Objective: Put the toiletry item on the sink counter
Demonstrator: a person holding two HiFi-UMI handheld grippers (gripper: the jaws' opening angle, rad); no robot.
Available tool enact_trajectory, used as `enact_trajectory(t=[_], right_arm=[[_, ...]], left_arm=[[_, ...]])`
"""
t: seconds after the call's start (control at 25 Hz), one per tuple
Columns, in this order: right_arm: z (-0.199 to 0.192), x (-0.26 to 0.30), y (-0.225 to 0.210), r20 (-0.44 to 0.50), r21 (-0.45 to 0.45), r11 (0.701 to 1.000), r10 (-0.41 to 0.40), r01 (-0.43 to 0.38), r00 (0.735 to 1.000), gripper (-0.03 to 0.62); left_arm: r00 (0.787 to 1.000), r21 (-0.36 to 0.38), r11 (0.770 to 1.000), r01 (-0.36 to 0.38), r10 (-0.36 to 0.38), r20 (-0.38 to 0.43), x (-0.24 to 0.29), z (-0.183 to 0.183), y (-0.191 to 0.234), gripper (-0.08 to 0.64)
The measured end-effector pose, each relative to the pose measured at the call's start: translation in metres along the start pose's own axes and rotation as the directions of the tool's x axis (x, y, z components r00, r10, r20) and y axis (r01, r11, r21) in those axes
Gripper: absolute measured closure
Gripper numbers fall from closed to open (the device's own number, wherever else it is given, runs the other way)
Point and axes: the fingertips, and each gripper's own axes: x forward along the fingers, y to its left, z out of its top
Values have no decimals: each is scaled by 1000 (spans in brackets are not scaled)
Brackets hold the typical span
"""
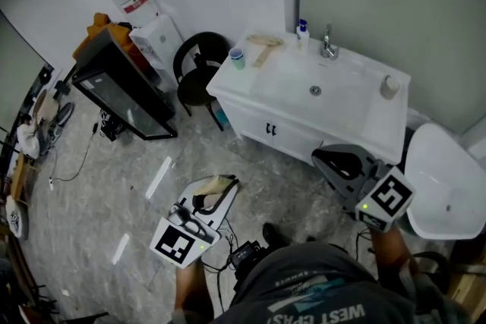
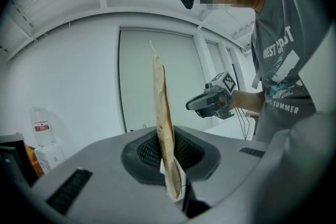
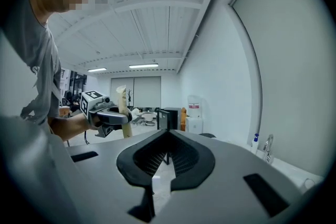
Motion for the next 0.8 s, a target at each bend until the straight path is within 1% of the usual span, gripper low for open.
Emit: enact_trajectory(t=[0.32, 0.48, 0.64, 0.8], right_arm=[[12, 50, -10, -11, 11, 998, -63, 64, 998, 560], [15, 69, -8, -24, 6, 996, -89, 89, 996, 560], [17, 85, -6, -44, -10, 996, -90, 90, 995, 560], [15, 98, -18, -55, -10, 996, -89, 88, 995, 560]], left_arm=[[998, -16, 998, 54, -54, 28, -2, -8, 58, 537], [995, -13, 997, 81, -80, 54, -6, -13, 79, 537], [994, -26, 996, 84, -82, 75, -9, -17, 96, 537], [995, -39, 996, 76, -73, 67, -5, -27, 108, 537]])
